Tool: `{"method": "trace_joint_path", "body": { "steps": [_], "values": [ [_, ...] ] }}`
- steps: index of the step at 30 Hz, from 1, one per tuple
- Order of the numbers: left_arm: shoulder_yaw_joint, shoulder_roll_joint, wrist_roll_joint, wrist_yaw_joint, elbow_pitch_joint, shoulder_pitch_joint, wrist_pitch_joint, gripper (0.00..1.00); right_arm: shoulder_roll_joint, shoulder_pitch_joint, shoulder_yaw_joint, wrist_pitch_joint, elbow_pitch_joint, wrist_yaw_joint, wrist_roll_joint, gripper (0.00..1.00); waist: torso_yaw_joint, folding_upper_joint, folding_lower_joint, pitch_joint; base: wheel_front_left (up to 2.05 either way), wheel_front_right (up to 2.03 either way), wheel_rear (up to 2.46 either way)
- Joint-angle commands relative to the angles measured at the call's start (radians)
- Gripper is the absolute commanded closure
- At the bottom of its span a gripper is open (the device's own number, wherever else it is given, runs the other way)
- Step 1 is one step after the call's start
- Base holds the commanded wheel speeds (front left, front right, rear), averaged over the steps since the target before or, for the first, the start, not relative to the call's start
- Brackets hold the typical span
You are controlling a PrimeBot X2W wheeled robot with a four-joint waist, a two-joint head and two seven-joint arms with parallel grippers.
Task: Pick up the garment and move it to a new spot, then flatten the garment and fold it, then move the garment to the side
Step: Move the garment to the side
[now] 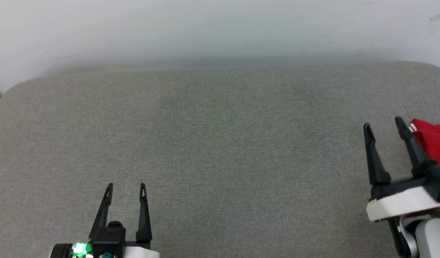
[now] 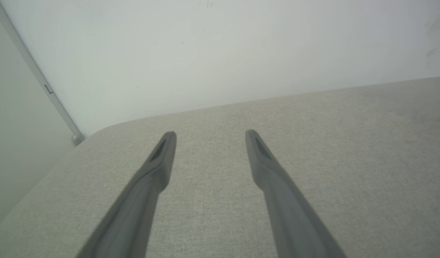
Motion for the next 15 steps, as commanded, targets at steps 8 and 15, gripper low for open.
{"method": "trace_joint_path", "body": {
  "steps": [8,15],
  "values": [
    [0.002,0.0,-0.001,-0.013,0.011,0.046,-0.002,0.0,0.1,0.218,-0.03,-0.001,-0.057,-0.001,-0.013,0.0,0.016,-0.0001,0.0001,-0.058,0.0,0.0,0.0],
    [0.01,-0.005,-0.007,-0.019,0.018,0.069,-0.002,0.0,0.139,0.293,-0.066,-0.001,-0.111,-0.001,-0.024,0.0,0.023,-0.0001,0.0001,-0.082,0.0,0.0,0.0]
  ]
}}
